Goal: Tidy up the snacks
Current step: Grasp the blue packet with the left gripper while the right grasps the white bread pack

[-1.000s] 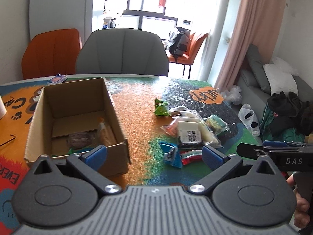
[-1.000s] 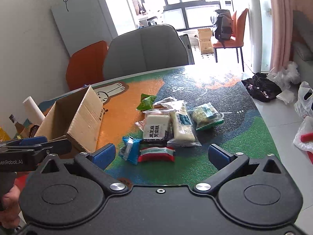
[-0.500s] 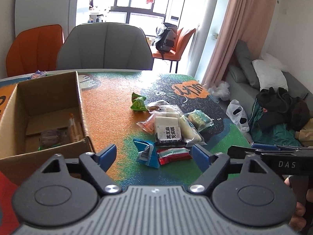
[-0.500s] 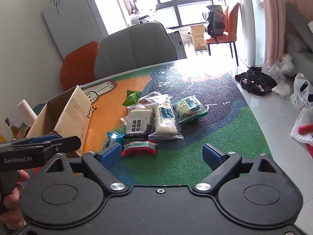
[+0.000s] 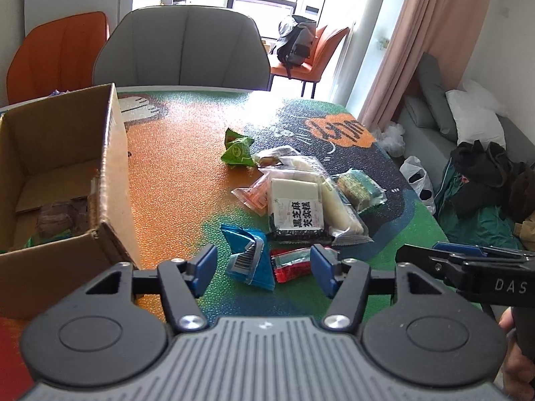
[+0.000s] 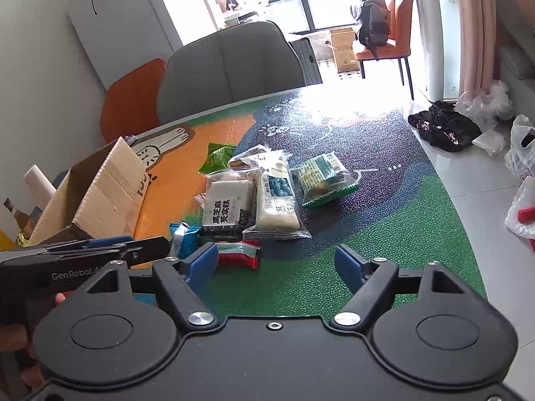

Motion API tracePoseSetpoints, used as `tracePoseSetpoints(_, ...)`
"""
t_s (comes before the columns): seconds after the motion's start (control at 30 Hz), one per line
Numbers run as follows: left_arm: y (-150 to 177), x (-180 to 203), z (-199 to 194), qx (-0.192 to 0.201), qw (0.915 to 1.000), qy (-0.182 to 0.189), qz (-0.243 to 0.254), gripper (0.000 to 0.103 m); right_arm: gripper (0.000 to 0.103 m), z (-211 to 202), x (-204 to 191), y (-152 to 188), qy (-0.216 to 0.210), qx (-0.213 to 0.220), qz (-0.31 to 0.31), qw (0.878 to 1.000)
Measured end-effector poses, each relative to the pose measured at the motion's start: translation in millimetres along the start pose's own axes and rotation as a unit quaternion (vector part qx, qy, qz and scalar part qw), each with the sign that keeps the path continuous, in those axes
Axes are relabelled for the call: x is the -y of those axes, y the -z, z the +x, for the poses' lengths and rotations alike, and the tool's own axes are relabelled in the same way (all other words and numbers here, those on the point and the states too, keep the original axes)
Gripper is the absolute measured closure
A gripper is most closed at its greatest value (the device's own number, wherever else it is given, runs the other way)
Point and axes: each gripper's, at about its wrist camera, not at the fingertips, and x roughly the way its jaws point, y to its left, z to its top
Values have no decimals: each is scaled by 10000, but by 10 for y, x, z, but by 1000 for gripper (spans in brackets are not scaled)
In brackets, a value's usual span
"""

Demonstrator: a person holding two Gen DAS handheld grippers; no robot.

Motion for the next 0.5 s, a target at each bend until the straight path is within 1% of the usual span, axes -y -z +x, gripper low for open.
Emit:
tracePoseSetpoints(0.2,-25,-27,225,-138,9998,-119,-53,48,30,186,25,-58,-9,-99,-12,9999)
tracePoseSetpoints(0.4,-42,-57,445,-289,9993,-212,-85,54,40,404,53,-137,-56,-220,-8,9997)
tracePoseSetpoints(0.5,-49,-63,550,-396,9989,-249,-57,63,41,512,66,-181,-49,-267,7,9996)
